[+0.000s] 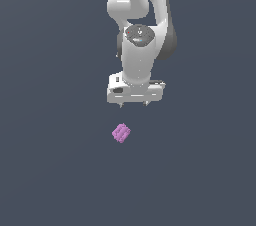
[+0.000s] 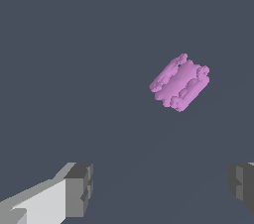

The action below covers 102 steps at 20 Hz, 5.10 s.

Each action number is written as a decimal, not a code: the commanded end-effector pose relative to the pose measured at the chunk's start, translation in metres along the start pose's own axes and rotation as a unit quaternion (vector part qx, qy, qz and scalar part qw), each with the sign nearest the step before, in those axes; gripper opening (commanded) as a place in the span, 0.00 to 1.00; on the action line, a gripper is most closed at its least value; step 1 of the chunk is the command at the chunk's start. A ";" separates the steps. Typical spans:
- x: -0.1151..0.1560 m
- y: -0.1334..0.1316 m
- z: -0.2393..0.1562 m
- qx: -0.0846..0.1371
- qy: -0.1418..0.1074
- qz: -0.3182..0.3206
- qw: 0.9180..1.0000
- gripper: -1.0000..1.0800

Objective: Pick up the object and move it to a goal position.

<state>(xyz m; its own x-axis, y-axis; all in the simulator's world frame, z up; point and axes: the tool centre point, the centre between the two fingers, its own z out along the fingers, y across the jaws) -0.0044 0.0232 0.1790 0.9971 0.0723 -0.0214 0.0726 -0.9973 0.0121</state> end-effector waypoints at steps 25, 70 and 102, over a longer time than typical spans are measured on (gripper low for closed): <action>0.043 0.040 0.050 0.010 0.004 0.241 0.970 0.96; 0.063 0.062 0.128 0.009 0.008 0.358 0.933 0.00; 0.118 -0.155 0.065 0.009 0.008 0.358 0.933 0.00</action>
<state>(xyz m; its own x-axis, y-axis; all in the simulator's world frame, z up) 0.0982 0.1790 0.1080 0.7908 -0.6121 0.0002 -0.6121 -0.7908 -0.0006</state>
